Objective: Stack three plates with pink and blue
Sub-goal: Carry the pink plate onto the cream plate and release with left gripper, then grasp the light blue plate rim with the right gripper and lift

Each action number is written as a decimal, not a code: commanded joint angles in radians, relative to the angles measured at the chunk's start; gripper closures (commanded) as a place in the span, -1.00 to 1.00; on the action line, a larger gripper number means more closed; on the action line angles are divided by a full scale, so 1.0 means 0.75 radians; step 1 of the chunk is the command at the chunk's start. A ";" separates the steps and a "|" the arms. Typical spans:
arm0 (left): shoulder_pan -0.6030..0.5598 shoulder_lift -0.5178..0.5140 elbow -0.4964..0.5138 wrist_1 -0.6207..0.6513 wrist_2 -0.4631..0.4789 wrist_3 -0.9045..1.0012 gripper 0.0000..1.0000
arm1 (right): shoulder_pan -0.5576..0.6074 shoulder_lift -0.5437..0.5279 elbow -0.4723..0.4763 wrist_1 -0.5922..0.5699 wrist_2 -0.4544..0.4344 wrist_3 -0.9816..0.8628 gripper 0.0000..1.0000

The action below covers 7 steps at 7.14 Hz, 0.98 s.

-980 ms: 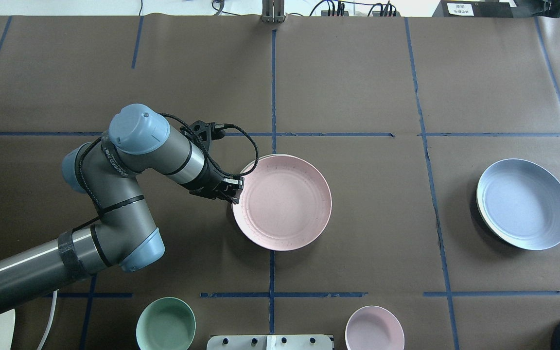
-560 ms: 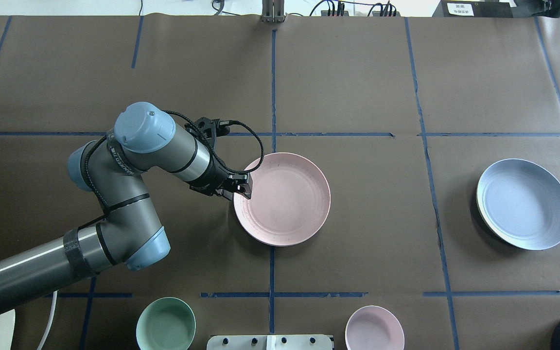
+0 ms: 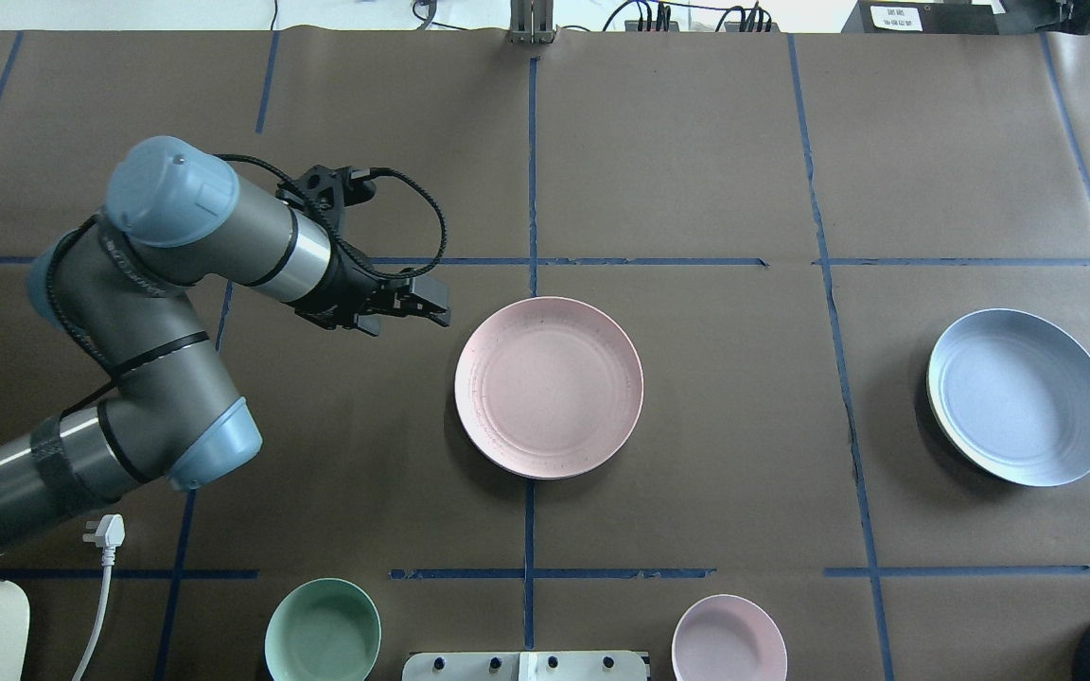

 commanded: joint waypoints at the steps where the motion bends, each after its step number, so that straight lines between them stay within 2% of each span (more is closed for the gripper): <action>1: -0.014 0.065 -0.072 0.001 -0.002 -0.003 -1.00 | -0.196 -0.063 -0.154 0.553 -0.147 0.388 -0.99; 2: -0.014 0.067 -0.072 0.001 -0.002 -0.003 -1.00 | -0.231 -0.047 -0.301 0.773 -0.147 0.533 -0.98; 3: -0.012 0.065 -0.072 -0.001 0.000 -0.005 -1.00 | -0.258 -0.035 -0.361 0.917 -0.149 0.693 -0.96; 4: -0.014 0.067 -0.080 -0.002 0.000 -0.005 -1.00 | -0.279 -0.033 -0.372 0.930 -0.160 0.721 -0.95; 5: -0.014 0.067 -0.082 -0.002 0.000 -0.007 -1.00 | -0.283 -0.033 -0.397 0.933 -0.182 0.715 -0.84; 7: -0.014 0.067 -0.088 -0.004 0.000 -0.007 -1.00 | -0.283 -0.033 -0.399 0.931 -0.186 0.727 0.59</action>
